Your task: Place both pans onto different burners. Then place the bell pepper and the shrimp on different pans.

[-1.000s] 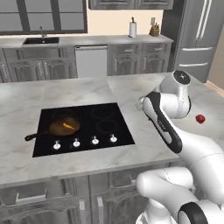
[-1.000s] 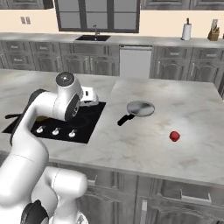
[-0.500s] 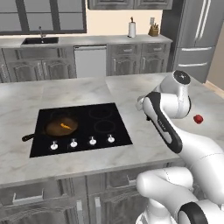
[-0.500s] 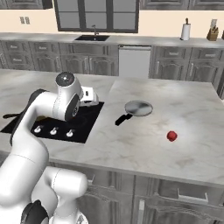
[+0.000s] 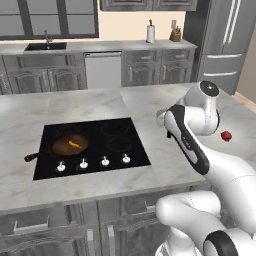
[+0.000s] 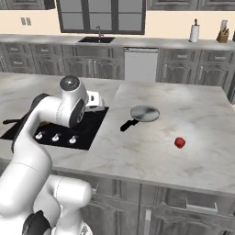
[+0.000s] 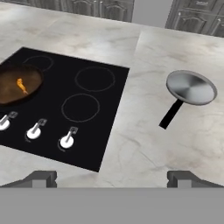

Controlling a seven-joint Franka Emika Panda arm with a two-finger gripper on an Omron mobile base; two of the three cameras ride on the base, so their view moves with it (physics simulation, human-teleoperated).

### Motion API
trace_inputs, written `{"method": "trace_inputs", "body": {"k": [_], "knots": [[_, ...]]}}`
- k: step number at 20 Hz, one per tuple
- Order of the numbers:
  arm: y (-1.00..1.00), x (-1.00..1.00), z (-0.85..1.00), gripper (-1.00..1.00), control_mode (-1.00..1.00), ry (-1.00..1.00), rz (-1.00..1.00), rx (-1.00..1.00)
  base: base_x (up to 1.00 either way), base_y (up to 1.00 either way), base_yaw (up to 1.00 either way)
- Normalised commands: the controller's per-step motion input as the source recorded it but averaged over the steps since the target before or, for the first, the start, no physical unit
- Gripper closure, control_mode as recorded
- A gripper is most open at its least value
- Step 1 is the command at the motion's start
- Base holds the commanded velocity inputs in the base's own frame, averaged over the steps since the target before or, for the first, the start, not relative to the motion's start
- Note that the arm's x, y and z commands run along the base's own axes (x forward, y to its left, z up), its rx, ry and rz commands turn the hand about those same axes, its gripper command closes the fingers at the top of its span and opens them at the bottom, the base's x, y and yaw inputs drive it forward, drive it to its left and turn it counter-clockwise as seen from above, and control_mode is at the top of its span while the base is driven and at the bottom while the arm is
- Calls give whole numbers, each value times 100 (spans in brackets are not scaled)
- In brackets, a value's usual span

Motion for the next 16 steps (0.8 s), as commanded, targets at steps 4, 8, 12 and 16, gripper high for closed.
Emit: {"method": "trace_inputs", "body": {"k": [4,8,12,16], "knots": [[-13,0,0,-100,-100,0,0,0,0,0,0],[-11,0,3,-100,-100,0,-6,-2,0,0,0],[-13,0,9,-100,-100,0,-11,-2,0,0,0],[-10,2,3,-100,-100,0,-8,0,0,0,0]]}}
